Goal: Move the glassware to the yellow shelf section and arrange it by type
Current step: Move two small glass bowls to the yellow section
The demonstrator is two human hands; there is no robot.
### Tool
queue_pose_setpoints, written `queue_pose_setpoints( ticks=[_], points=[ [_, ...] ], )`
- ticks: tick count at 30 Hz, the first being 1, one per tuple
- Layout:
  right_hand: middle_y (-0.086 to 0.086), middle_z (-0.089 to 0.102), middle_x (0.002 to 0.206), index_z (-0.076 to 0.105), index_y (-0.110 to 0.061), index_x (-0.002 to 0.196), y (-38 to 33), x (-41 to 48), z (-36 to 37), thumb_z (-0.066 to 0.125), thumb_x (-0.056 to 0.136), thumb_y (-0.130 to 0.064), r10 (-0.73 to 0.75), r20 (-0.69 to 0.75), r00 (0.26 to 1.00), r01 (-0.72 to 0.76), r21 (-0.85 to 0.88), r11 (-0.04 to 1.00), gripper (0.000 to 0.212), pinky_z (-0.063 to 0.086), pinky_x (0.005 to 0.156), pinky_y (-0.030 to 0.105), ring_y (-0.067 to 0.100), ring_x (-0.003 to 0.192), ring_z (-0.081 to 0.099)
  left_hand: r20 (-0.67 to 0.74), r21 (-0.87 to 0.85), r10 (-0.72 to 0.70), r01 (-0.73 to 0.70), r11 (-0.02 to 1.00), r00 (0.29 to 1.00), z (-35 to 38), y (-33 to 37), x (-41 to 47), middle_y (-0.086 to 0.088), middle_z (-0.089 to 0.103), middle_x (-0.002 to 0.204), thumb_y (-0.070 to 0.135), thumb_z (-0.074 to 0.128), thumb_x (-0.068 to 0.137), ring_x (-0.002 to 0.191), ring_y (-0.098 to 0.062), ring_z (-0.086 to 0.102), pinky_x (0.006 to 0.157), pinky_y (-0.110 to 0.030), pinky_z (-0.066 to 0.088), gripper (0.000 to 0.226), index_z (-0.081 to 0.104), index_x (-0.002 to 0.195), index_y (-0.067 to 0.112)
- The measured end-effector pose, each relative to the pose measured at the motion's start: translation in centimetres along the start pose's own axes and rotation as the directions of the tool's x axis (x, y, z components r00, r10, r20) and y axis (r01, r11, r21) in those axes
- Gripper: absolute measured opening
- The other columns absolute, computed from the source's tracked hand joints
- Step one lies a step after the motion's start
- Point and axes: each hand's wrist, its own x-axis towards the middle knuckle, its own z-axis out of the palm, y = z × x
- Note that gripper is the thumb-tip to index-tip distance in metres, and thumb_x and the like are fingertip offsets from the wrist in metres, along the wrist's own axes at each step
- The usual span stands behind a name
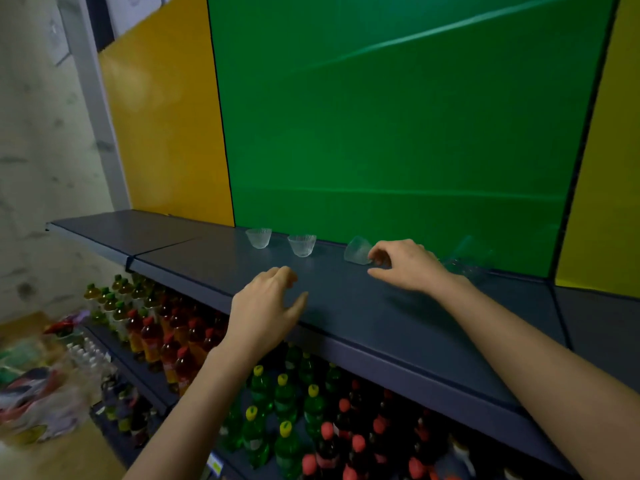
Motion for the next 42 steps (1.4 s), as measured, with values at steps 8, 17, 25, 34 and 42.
queue_pose_setpoints(
  ticks=[8, 17, 25, 34, 42],
  points=[
    [0.011, 0.044, 0.139, 0.035, -0.009, 0.136, 0.7, 9.7, 4.1, 0.062, 0.080, -0.046, 0.141, 0.030, 0.990, -0.138, -0.079, 0.987, 0.072, 0.040, 0.101, 0.043, 0.029, 0.126, 0.044, -0.016, -0.030, -0.033, 0.032, 0.999, 0.999, 4.8, -5.8, 7.7, -0.003, 0.057, 0.120, 0.038, 0.051, 0.087, 0.112, -0.023, 0.050, 0.078, -0.035, 0.044, 0.040, 0.047, 0.118, 0.015],
    [0.012, 0.037, 0.146, 0.023, -0.008, 0.140, 1.2, 15.0, 7.5, 0.072, 0.068, -0.051, 0.356, 0.080, 0.931, -0.349, -0.088, 0.933, 0.097, 0.038, 0.104, 0.042, 0.031, 0.132, 0.040, 0.121, -0.094, 0.031, -0.019, 0.995, 0.992, 8.9, -11.2, 14.2, -0.003, 0.044, 0.134, 0.051, 0.052, 0.083, 0.123, -0.021, 0.042, 0.090, -0.037, 0.042, 0.067, 0.030, 0.133, 0.013],
    [0.008, 0.056, 0.125, 0.039, -0.013, 0.126, -0.8, 15.8, 8.3, 0.079, 0.060, -0.045, 0.471, -0.062, 0.880, -0.471, 0.018, 0.882, 0.083, 0.046, 0.090, 0.036, 0.029, 0.111, 0.055, 0.340, -0.366, 0.083, 0.050, 0.929, 0.937, 11.5, -14.4, 20.3, -0.011, 0.032, 0.146, 0.052, 0.069, 0.069, 0.133, -0.026, 0.034, 0.105, -0.038, 0.032, 0.096, 0.022, 0.138, 0.005],
    [0.001, 0.051, 0.116, 0.040, -0.011, 0.129, -3.5, 13.7, 7.8, 0.083, 0.063, -0.029, 0.597, -0.171, 0.784, -0.500, 0.396, 0.770, 0.080, 0.038, 0.089, 0.027, 0.016, 0.104, 0.048, 0.592, -0.610, 0.084, 0.377, 0.697, 0.802, 16.1, -15.8, 24.2, -0.006, 0.052, 0.128, 0.035, 0.084, 0.056, 0.111, -0.021, 0.051, 0.093, -0.029, 0.040, 0.092, 0.037, 0.130, 0.007],
    [0.002, 0.059, 0.114, 0.048, -0.015, 0.121, -4.2, 10.4, 6.7, 0.086, 0.056, -0.033, 0.652, -0.314, 0.690, -0.495, 0.451, 0.742, 0.077, 0.043, 0.093, 0.030, 0.019, 0.105, 0.056, 0.500, -0.745, 0.196, 0.303, 0.594, 0.844, 16.0, -14.5, 24.7, -0.006, 0.055, 0.114, 0.017, 0.086, 0.055, 0.101, -0.020, 0.054, 0.087, -0.027, 0.041, 0.078, 0.047, 0.121, 0.006]
  ],
)
